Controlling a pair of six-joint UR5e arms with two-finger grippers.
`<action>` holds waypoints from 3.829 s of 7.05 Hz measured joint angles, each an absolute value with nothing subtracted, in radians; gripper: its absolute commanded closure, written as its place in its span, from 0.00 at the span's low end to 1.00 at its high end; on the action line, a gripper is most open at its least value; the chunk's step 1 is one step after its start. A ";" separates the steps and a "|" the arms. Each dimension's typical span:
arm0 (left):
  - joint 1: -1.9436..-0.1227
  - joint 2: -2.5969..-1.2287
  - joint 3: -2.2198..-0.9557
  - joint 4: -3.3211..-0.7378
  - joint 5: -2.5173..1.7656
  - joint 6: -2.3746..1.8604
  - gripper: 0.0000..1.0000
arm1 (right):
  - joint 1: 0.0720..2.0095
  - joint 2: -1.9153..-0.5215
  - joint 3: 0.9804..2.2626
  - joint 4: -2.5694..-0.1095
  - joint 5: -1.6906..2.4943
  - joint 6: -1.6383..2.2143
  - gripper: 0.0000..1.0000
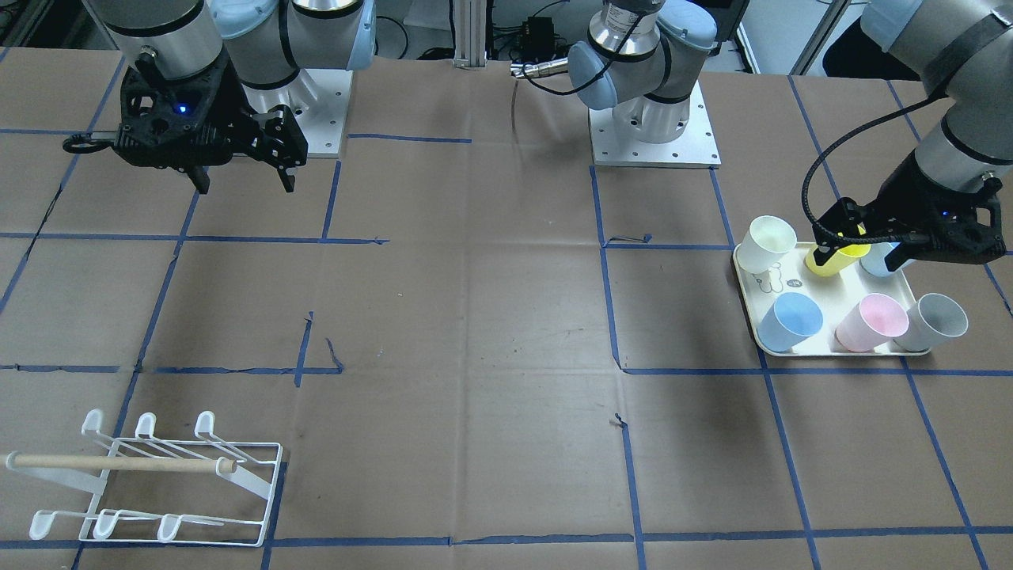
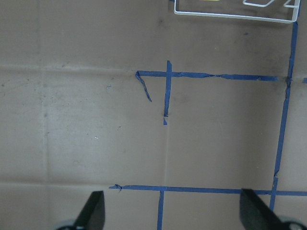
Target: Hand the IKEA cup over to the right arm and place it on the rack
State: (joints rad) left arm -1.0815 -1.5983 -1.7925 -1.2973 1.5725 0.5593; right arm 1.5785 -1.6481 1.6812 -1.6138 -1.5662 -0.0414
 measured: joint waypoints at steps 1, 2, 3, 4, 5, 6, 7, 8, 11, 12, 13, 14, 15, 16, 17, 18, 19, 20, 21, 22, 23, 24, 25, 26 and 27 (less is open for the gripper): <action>-1.081 -1.615 -1.809 -1.291 1.567 0.528 0.03 | 1.578 -1.648 1.681 -1.614 -1.566 -0.041 0.00; -1.082 -1.630 -1.839 -1.276 1.564 0.502 0.03 | 1.578 -1.648 1.681 -1.614 -1.566 -0.041 0.00; -1.082 -1.641 -1.874 -1.248 1.562 0.476 0.03 | 1.578 -1.648 1.681 -1.614 -1.566 -0.041 0.00; -1.083 -1.651 -1.907 -1.216 1.561 0.459 0.03 | 1.578 -1.648 1.681 -1.614 -1.566 -0.041 0.00; -1.086 -1.669 -1.933 -1.184 1.562 0.450 0.03 | 1.578 -1.647 1.681 -1.614 -1.566 -0.041 0.00; -1.088 -1.689 -1.956 -1.149 1.563 0.446 0.03 | 1.578 -1.647 1.681 -1.614 -1.566 -0.041 0.00; -1.090 -1.701 -1.976 -1.119 1.563 0.444 0.03 | 1.578 -1.647 1.681 -1.614 -1.566 -0.041 0.00; -1.090 -1.710 -1.987 -1.098 1.563 0.444 0.03 | 1.578 -1.647 1.681 -1.614 -1.566 -0.041 0.00; -1.092 -1.762 -1.992 -1.010 1.563 0.443 0.03 | 1.578 -1.647 1.682 -1.614 -1.566 -0.041 0.00; -1.095 -1.781 -1.992 -0.996 1.565 0.442 0.14 | 1.578 -1.647 1.682 -1.614 -1.566 -0.041 0.00; -1.103 -1.792 -1.991 -0.990 1.567 0.438 0.49 | 1.577 -1.647 1.682 -1.614 -1.566 -0.041 0.00; -1.110 -1.796 -1.988 -0.988 1.570 0.433 0.80 | 1.577 -1.646 1.683 -1.614 -1.566 -0.041 0.00; -1.113 -1.796 -1.986 -0.988 1.573 0.433 1.00 | 1.576 -1.646 1.683 -1.614 -1.566 -0.041 0.00; -1.113 -1.793 -1.986 -0.994 1.574 0.436 1.00 | 1.576 -1.646 1.683 -1.614 -1.566 -0.041 0.00; -1.113 -1.789 -1.989 -1.002 1.575 0.438 1.00 | 1.575 -1.646 1.683 -1.614 -1.566 -0.040 0.00; -1.113 -1.786 -1.992 -1.010 1.575 0.440 1.00 | 1.575 -1.646 1.683 -1.614 -1.566 -0.040 0.00; -1.112 -1.783 -1.989 -1.023 1.576 0.441 1.00 | 1.575 -1.646 1.683 -1.614 -1.566 -0.041 0.00; -1.112 -1.777 -1.982 -1.050 1.577 0.441 1.00 | 1.575 -1.646 1.683 -1.614 -1.566 -0.041 0.00; -1.111 -1.761 -1.961 -1.097 1.578 0.440 1.00 | 1.575 -1.647 1.683 -1.614 -1.566 -0.041 0.00; -1.111 -1.741 -1.912 -1.173 1.580 0.440 1.00 | 1.575 -1.647 1.683 -1.614 -1.566 -0.041 0.00; -1.111 -1.728 -1.839 -1.274 1.592 0.440 1.00 | 1.575 -1.647 1.683 -1.614 -1.566 -0.041 0.00; -1.111 -1.727 -1.749 -1.381 1.615 0.440 1.00 | 1.575 -1.647 1.683 -1.614 -1.566 -0.041 0.00; -1.115 -1.729 -1.672 -1.454 1.626 0.441 1.00 | 1.575 -1.647 1.683 -1.614 -1.566 -0.041 0.00; -1.121 -1.727 -1.610 -1.492 1.621 0.456 1.00 | 1.575 -1.647 1.683 -1.614 -1.566 -0.041 0.00; -1.130 -1.716 -1.562 -1.503 1.592 0.501 1.00 | 1.575 -1.647 1.683 -1.614 -1.566 -0.041 0.00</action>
